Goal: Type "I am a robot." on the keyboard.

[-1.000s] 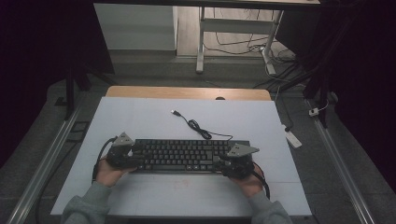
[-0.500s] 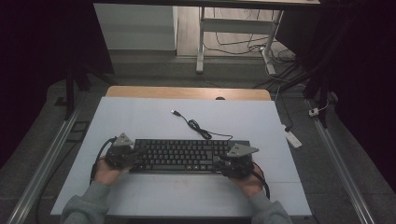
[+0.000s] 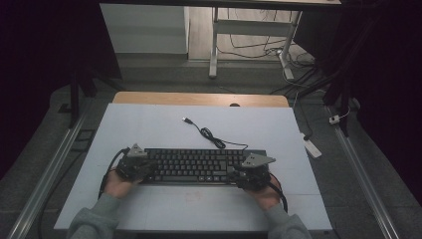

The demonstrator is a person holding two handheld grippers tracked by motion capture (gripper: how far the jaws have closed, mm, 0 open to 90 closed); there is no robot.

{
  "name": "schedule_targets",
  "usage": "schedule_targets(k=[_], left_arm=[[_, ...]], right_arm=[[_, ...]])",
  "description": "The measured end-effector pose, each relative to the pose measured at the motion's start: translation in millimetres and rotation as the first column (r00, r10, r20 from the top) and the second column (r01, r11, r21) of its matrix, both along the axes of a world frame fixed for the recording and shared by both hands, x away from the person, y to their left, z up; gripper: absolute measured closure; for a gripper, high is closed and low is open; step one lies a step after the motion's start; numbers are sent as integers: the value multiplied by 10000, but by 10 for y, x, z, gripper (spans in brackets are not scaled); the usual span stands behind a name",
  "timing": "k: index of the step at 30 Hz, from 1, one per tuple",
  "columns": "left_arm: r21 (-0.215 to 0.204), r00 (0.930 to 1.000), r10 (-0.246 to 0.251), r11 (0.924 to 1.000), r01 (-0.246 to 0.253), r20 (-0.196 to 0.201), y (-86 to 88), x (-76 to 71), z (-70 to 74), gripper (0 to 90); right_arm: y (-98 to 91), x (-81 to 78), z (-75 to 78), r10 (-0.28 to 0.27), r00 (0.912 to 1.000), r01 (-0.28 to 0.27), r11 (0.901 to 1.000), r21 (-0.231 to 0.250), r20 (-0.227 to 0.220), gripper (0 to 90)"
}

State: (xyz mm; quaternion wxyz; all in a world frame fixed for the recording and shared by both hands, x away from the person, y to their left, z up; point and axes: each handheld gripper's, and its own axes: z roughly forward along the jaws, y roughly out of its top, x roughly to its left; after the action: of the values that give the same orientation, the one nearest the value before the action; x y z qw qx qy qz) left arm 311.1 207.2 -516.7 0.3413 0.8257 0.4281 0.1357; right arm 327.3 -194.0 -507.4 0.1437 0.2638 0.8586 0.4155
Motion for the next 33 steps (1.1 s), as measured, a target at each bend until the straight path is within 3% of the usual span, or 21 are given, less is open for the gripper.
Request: schedule_targets(k=[22,28,33], left_arm=[[323,9998,198,9993,-199,10,-36,36,-73,888],[-320,9989,261,9992,-249,380,17,-3,12,851],[-977,9974,435,9945,-377,581,72,-27,76,661]], right_arm=[[2,-2,2,2,10000,-2,10000,5,22,575],[-4,1,4,-2,10000,2,10000,18,23,575],[-10,3,6,-12,10000,12,10000,51,18,575]])
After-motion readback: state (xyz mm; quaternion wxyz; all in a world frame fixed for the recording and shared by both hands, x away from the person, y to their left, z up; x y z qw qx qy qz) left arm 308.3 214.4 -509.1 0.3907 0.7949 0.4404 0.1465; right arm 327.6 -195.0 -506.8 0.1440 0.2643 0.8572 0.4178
